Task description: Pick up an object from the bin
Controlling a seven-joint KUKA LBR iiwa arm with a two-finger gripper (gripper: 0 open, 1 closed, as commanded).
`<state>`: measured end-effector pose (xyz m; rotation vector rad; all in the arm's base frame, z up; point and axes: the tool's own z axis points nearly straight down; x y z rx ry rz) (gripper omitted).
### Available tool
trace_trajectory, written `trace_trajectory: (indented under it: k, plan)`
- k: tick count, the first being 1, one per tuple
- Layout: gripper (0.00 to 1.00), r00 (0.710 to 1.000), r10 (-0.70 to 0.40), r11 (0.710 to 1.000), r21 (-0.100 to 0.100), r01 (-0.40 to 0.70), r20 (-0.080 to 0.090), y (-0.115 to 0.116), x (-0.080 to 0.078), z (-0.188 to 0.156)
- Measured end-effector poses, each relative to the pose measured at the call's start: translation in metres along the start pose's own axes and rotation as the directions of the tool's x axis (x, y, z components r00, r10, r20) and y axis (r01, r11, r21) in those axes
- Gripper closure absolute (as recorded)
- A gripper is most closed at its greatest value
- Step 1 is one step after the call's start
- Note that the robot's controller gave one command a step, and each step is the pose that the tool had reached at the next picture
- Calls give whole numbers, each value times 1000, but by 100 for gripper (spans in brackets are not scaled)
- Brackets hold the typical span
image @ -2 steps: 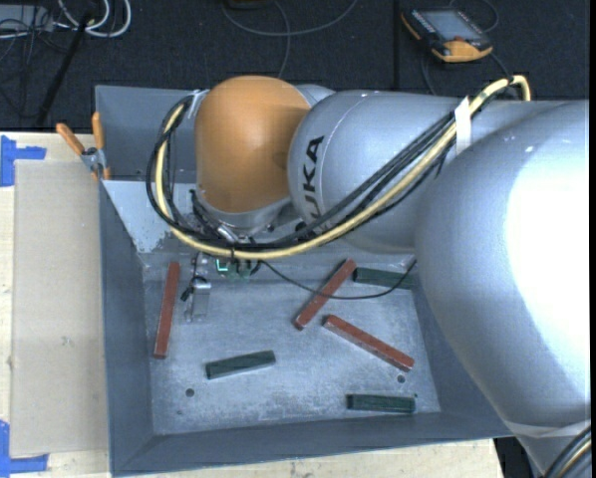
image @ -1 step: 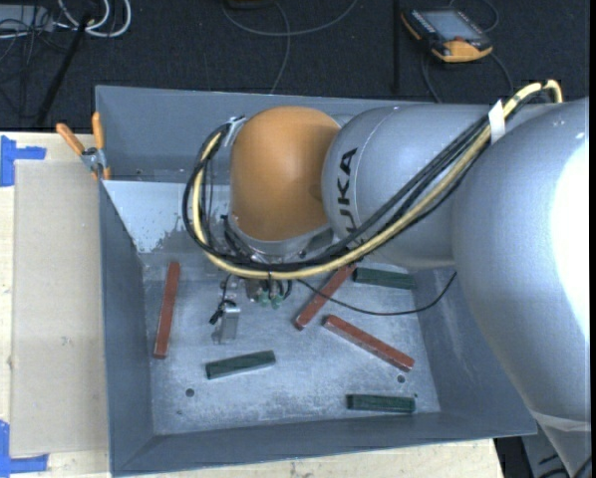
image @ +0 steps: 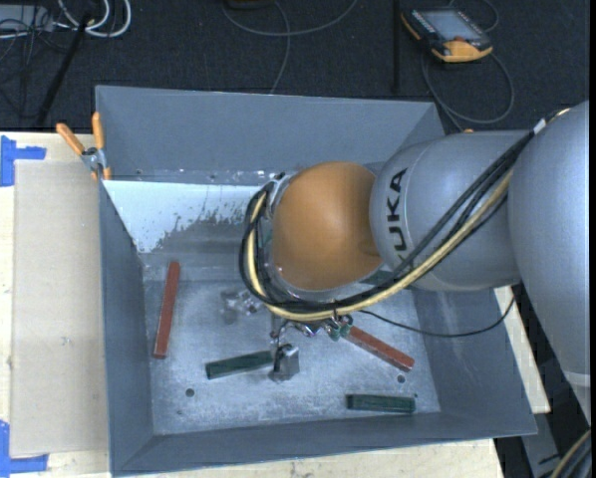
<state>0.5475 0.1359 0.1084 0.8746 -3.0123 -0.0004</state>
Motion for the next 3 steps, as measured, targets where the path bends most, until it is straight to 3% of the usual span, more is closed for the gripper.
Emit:
trace_trajectory:
  k: [1,2,3]
  plan:
    - [0,985,170,985,-1,-170,-1,14,7,40]
    - [100,985,174,985,0,-174,2,13,6,39]
    - [100,981,195,981,2,-195,13,15,14,-100]
